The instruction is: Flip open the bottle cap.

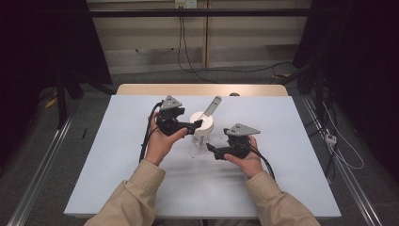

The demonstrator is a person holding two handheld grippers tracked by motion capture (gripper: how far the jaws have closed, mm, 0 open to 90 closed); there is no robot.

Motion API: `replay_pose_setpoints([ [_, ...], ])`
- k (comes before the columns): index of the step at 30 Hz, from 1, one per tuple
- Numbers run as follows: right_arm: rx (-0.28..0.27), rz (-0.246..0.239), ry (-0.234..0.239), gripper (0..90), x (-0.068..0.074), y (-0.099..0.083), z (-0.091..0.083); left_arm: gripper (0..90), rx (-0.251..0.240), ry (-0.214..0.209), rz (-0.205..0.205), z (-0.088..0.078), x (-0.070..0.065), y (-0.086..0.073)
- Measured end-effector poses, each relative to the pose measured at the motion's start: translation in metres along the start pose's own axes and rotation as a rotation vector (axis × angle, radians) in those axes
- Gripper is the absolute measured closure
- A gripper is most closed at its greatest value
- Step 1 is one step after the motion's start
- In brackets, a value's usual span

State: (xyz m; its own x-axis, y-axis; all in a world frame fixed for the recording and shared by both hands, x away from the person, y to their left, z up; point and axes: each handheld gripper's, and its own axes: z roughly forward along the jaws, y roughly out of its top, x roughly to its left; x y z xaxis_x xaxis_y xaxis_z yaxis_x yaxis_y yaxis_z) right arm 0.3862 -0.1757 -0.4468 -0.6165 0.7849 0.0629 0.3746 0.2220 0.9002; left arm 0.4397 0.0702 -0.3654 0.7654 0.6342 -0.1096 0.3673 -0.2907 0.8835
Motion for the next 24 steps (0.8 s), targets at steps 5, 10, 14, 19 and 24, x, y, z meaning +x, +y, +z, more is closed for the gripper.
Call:
replay_pose_setpoints([
  [5,0.006,0.001,-0.005,7.9,-0.002,-0.004,-0.005,11.9,0.004,0.000,0.014,-0.005,0.001,-0.007],
  [10,0.009,-0.002,-0.003,7.8,-0.002,-0.006,-0.010,10.1,0.013,-0.010,0.020,-0.012,0.002,-0.016],
  [14,0.010,-0.004,-0.004,7.5,-0.002,-0.008,-0.014,10.0,0.024,-0.014,0.019,-0.017,0.006,-0.027],
  [19,0.013,0.002,0.003,7.6,-0.002,-0.011,-0.019,9.3,0.035,-0.012,0.006,-0.024,0.011,-0.040],
  [24,0.015,0.005,-0.001,7.7,-0.003,-0.014,-0.025,8.3,0.037,-0.009,-0.003,-0.030,0.015,-0.052],
])
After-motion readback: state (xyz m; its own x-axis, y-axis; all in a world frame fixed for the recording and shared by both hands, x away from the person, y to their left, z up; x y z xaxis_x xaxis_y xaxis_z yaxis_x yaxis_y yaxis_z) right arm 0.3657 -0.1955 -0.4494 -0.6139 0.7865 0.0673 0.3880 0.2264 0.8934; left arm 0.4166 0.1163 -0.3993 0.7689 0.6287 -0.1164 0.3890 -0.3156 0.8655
